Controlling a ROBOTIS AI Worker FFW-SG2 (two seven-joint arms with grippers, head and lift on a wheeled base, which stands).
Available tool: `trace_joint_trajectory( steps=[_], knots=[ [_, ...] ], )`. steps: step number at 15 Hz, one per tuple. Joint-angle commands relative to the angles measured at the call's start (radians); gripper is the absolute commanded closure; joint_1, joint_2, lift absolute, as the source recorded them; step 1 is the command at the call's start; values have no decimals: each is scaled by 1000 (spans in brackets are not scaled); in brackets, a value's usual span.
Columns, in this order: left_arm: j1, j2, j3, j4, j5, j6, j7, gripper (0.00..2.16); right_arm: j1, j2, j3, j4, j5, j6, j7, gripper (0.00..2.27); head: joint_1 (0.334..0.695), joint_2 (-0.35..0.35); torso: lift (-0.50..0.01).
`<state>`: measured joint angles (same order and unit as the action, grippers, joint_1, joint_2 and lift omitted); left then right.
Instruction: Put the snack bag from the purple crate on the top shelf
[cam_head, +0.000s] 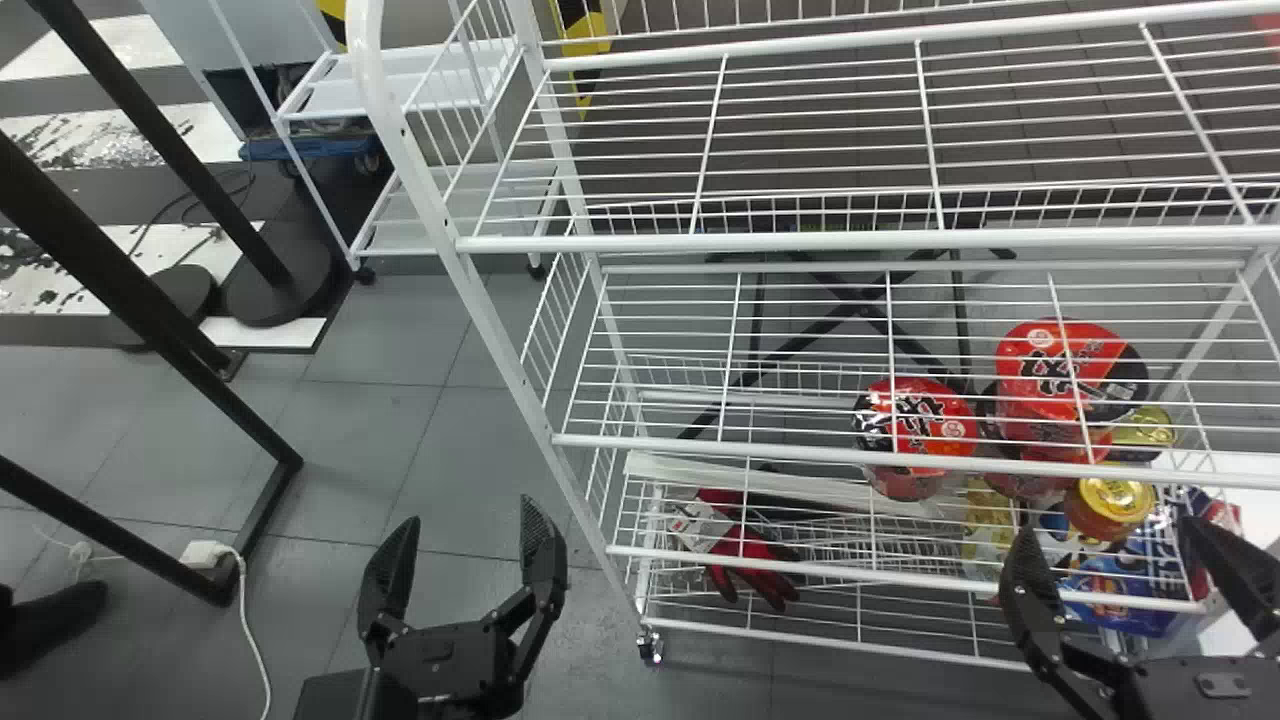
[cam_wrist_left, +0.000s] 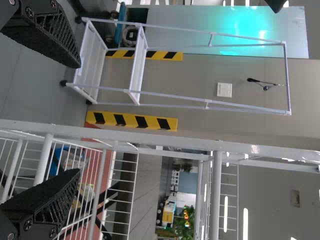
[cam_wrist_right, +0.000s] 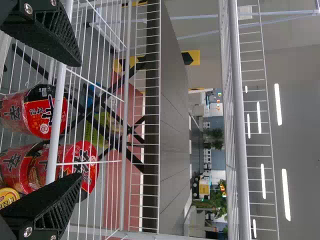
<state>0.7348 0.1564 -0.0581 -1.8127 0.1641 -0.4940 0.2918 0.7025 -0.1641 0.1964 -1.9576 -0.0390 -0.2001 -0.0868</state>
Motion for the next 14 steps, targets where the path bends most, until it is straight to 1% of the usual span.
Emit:
trace_joint_trajectory(
  steps=[1,14],
  knots=[
    [1,0,0,0,0,-10,1,56,0,0,2,-1,1,0,-1,-2,695,234,-250],
    [6,0,-2,0,0,-16,7,56,2,-3,5,-1,13,0,1,-2,695,241,-302]
  ],
)
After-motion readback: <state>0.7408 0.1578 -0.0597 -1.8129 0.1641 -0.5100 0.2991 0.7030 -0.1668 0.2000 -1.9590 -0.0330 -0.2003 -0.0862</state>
